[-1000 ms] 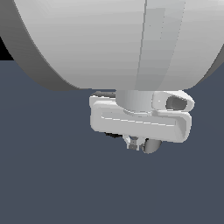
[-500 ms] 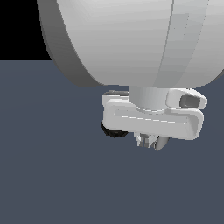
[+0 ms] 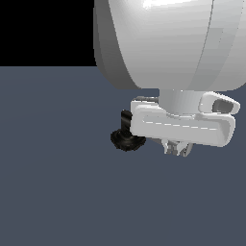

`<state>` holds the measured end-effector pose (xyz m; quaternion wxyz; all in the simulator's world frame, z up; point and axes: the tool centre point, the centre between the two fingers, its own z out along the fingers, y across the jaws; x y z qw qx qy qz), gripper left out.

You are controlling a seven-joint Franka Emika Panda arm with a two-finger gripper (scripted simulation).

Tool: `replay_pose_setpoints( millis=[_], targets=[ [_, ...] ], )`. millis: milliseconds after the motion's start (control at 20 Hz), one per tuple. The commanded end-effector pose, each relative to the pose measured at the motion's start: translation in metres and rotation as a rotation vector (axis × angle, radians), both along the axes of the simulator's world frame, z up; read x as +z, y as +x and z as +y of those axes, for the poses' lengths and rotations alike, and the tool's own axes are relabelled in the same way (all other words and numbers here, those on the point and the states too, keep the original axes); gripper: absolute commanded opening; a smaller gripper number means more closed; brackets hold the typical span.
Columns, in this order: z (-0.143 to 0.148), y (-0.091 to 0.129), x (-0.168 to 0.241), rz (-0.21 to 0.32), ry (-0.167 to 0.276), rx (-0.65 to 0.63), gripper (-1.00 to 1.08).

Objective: Turn on the faucet by rotating a designated handle.

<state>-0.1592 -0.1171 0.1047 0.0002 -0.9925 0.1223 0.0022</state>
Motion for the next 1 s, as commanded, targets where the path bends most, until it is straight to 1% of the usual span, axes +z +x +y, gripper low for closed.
replay_pose_setpoints(
  millis=[0, 950],
  targets=[
    [-0.007, 0.011, 0.0, -0.007, -0.002, 0.009, -1.0],
    [-0.073, 0.053, -0.001, -0.005, -0.001, 0.0, -1.0]
  ],
)
